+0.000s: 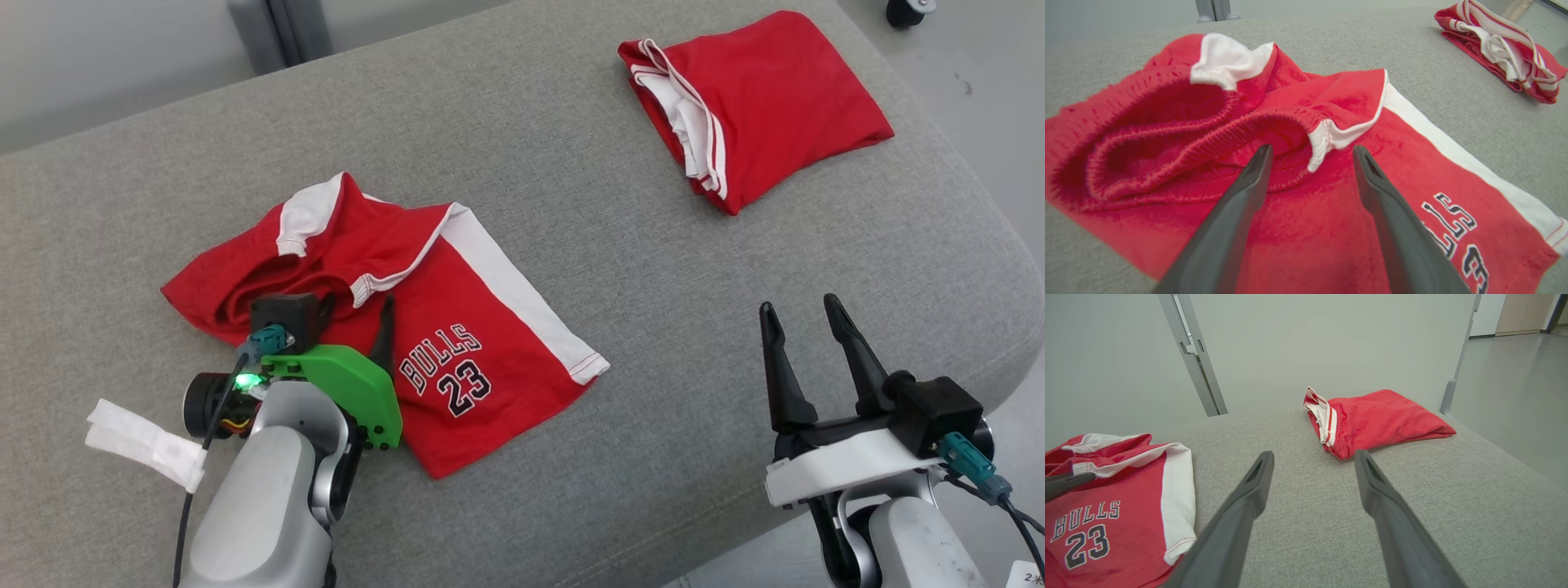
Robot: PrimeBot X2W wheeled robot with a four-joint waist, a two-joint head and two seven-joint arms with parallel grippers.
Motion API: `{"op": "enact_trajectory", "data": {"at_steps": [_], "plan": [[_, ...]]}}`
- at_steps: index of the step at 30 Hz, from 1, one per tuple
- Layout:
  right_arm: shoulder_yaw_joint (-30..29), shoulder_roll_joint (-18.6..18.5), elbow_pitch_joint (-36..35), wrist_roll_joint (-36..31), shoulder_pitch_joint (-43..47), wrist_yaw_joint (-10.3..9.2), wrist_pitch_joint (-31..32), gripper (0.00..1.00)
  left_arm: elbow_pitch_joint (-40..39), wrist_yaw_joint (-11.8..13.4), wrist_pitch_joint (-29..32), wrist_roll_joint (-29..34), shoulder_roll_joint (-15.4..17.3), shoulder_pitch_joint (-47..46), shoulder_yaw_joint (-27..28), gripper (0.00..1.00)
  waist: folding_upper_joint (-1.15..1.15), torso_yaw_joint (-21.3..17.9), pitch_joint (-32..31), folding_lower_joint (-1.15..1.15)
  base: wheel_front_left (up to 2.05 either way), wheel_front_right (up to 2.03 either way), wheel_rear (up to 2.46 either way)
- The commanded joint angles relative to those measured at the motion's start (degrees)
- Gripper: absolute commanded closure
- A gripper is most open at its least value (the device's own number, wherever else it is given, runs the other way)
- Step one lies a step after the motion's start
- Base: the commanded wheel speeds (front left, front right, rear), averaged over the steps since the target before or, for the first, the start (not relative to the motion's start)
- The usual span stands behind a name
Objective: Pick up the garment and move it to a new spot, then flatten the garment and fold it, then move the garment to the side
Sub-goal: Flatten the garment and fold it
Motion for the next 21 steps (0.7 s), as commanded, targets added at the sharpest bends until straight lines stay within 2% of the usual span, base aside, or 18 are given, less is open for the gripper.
{"op": "enact_trajectory", "data": {"at_steps": [1, 2, 3, 4, 13, 21], "plan": [[0.11, -0.04, -0.05, 0.30, -0.86, -0.09, -0.14, 0.00, 0.42, -0.56, 0.52, -0.12, 0.67, -1.17, -0.03, 0.22, 0.00, -0.23, 0.27, 0.00, 0.00, 0.00, 0.00], [0.22, -0.04, 0.02, 0.48, -1.00, -0.09, -0.14, 0.00, 0.70, -0.76, 0.80, -0.22, 0.91, -1.70, -0.05, 0.60, 0.00, -0.27, 0.41, 0.00, 0.00, 0.00, 0.00], [0.30, -0.04, 0.08, 0.59, -1.09, -0.09, -0.14, 0.00, 0.91, -0.87, 0.95, -0.36, 0.96, -2.13, -0.07, 0.76, 0.00, -0.31, 0.49, 0.00, 0.00, 0.00, 0.00], [0.43, -0.04, 0.16, 0.66, -1.17, -0.09, -0.14, 0.00, 1.30, -1.06, 1.31, -0.61, 0.94, -2.52, -0.07, 1.00, 0.00, -0.37, 0.59, 0.00, 0.00, 0.00, 0.00], [1.49, -0.04, 0.79, 1.86, -1.94, -0.09, -0.14, 0.00, 1.37, -2.85, 4.49, -2.68, 1.38, -10.23, 0.60, 1.00, 0.00, -2.17, 0.95, 0.00, 0.00, 0.00, 0.00], [3.11, -0.04, 1.38, 3.28, -2.19, -0.09, -0.15, 0.00, 0.50, -2.81, 8.56, -2.71, 4.42, -22.60, 2.24, 1.00, 0.00, -5.62, 0.68, 0.00, 0.00, 0.00, 0.00]]}}
